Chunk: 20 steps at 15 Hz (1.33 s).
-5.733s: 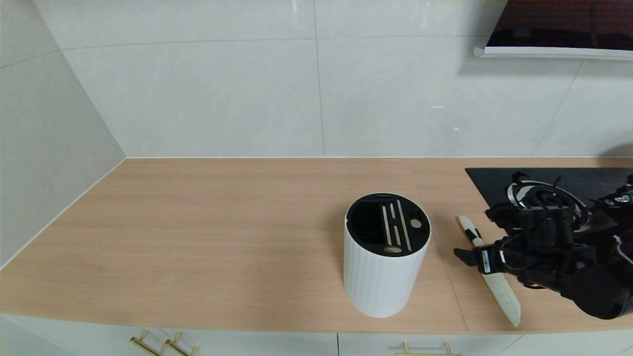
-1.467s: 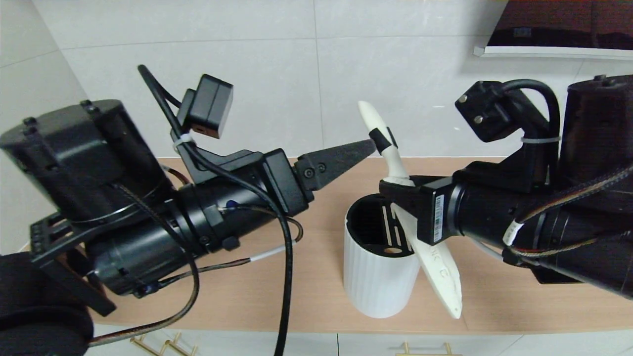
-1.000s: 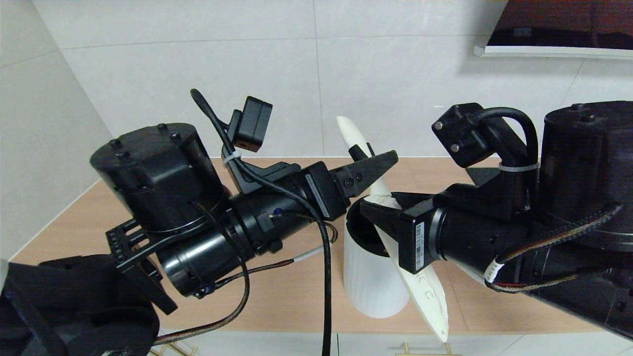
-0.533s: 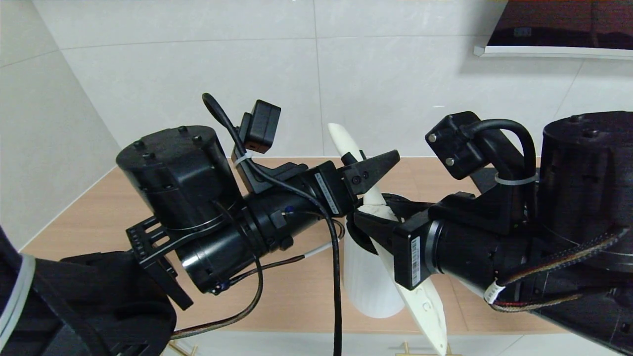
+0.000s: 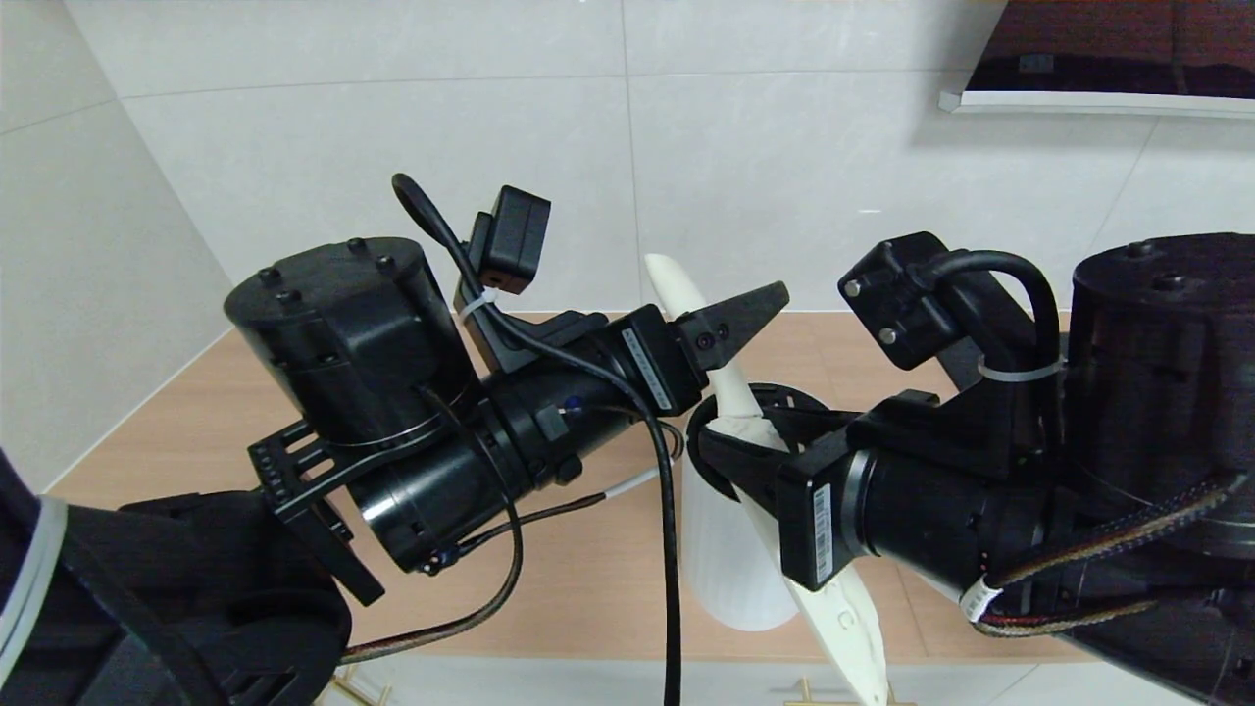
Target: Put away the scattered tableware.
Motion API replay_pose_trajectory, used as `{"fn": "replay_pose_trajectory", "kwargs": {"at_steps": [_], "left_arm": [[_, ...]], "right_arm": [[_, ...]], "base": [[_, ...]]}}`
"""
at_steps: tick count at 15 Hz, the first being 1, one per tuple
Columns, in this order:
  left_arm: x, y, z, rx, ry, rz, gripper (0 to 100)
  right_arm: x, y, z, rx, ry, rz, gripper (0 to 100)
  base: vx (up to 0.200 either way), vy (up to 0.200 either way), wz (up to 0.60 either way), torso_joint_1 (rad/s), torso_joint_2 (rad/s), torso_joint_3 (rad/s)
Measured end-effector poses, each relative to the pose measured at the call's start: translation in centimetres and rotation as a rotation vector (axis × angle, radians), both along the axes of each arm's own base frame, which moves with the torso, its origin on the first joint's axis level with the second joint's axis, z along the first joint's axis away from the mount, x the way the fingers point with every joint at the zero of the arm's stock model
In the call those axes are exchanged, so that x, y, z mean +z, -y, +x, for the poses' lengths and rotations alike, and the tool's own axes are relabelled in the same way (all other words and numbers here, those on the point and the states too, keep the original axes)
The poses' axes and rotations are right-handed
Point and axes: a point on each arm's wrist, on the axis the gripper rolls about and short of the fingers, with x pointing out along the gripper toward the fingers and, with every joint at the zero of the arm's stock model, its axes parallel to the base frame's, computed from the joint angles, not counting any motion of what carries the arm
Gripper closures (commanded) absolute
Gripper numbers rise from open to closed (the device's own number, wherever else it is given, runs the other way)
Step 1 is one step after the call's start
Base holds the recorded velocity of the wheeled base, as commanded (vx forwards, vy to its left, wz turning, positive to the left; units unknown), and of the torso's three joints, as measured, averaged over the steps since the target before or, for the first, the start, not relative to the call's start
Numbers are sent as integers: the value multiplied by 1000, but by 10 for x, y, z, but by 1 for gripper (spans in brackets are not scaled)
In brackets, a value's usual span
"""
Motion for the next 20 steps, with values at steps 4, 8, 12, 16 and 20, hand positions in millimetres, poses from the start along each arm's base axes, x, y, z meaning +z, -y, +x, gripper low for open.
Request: {"fn": "replay_pose_trajectory", "kwargs": {"at_steps": [4, 8, 12, 16, 20], "left_arm": [[-2, 2, 2, 10, -5, 3, 100], [-3, 2, 3, 11, -6, 3, 100], [-3, 2, 3, 12, -8, 6, 100], [-4, 2, 3, 18, -11, 10, 100], [2, 0, 1, 35, 4, -5, 100]], "right_arm": [[-1, 0, 0, 1, -1, -2, 100], [-2, 0, -1, 1, -4, -8, 100], [-2, 0, -1, 1, -3, -5, 100], [-1, 1, 0, 0, 1, 6, 0], [1, 2, -1, -1, 11, 21, 0]], "base": [[0, 0, 0, 0, 0, 0], [0, 0, 0, 0, 0, 0], [0, 0, 0, 0, 0, 0], [0, 0, 0, 0, 0, 0], [0, 0, 0, 0, 0, 0]]}}
